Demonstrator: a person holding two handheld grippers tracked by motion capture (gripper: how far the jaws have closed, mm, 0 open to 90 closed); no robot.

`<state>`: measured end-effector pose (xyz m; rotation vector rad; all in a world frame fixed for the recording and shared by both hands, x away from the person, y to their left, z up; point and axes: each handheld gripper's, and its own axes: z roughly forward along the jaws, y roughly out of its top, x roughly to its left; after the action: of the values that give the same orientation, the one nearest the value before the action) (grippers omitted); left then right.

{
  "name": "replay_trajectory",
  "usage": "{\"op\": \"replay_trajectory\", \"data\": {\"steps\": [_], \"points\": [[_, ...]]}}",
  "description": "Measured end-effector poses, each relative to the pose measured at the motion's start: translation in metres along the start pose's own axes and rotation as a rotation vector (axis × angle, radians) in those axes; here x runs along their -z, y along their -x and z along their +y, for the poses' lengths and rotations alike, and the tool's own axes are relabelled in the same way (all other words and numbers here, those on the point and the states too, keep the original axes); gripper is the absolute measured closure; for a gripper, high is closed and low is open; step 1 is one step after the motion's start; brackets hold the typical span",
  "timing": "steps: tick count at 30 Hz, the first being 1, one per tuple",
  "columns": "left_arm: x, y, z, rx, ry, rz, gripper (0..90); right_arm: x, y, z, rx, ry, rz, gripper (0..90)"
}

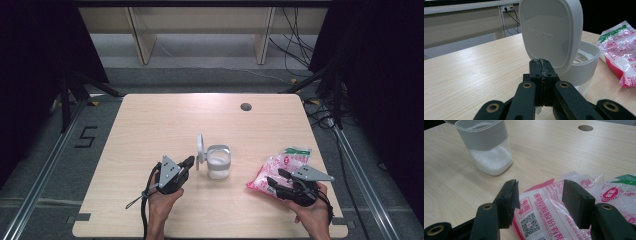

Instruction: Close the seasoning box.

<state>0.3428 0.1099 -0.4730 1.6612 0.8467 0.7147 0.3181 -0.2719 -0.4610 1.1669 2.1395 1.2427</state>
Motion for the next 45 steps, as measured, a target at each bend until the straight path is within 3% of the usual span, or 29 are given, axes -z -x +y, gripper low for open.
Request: {"op": "replay_trajectory", "data": {"steps": [1, 6, 7, 8, 11, 12, 16, 17, 24, 25, 26, 32, 37, 38, 39, 45], "points": [[-0.001, 0.000, 0.000, 0.001, 0.000, 0.001, 89.0, 0.001, -0.003, 0.000, -0.032, -0.010, 0.005, 46.2], [-0.003, -0.003, 0.001, 0.004, -0.003, 0.009, 89.0, -0.002, -0.002, 0.000, 0.013, 0.010, 0.003, 45.9], [-0.003, -0.003, 0.001, 0.004, -0.003, 0.009, 89.0, -0.002, -0.002, 0.000, 0.013, 0.010, 0.003, 45.9], [-0.004, -0.003, 0.002, 0.002, -0.002, 0.010, 89.0, -0.002, -0.005, 0.000, -0.025, 0.004, 0.012, 45.8], [-0.004, -0.004, 0.003, 0.002, -0.008, 0.008, 89.0, -0.002, -0.006, 0.000, -0.023, 0.003, 0.019, 45.7], [-0.005, -0.005, 0.003, 0.003, -0.006, 0.010, 89.0, -0.003, -0.006, 0.000, 0.002, 0.008, 0.024, 45.6], [-0.003, -0.005, 0.006, -0.007, -0.006, 0.007, 89.1, 0.000, -0.010, -0.002, -0.020, 0.002, 0.026, 45.1], [-0.003, -0.005, 0.007, -0.010, -0.005, 0.008, 89.1, 0.000, -0.010, -0.002, 0.001, 0.008, 0.029, 44.9], [-0.005, -0.005, 0.014, -0.011, 0.001, -0.008, 89.1, 0.000, -0.016, -0.004, 0.030, 0.003, 0.031, 44.0], [-0.005, -0.005, 0.014, -0.011, 0.001, -0.008, 89.0, 0.000, -0.016, -0.004, 0.030, 0.003, 0.031, 44.0], [-0.005, -0.005, 0.015, -0.019, -0.007, -0.007, 89.1, 0.001, -0.020, -0.004, -0.013, -0.004, 0.050, 43.9], [-0.010, -0.003, 0.019, -0.016, -0.001, -0.026, 89.0, 0.002, -0.020, -0.006, 0.017, -0.003, 0.047, 43.8], [-0.010, -0.002, 0.021, -0.027, -0.008, -0.025, 89.1, 0.002, -0.019, -0.007, 0.019, -0.003, 0.051, 43.8], [-0.011, -0.001, 0.022, -0.032, -0.005, -0.031, 89.1, 0.004, -0.021, -0.007, 0.001, -0.010, 0.051, 43.8], [-0.011, -0.001, 0.023, -0.035, -0.008, -0.030, 89.1, 0.004, -0.020, -0.007, 0.018, -0.008, 0.047, 43.8], [-0.012, 0.001, 0.025, -0.040, -0.006, -0.030, 89.1, 0.003, -0.020, -0.007, 0.020, -0.005, 0.051, 43.8]]}}
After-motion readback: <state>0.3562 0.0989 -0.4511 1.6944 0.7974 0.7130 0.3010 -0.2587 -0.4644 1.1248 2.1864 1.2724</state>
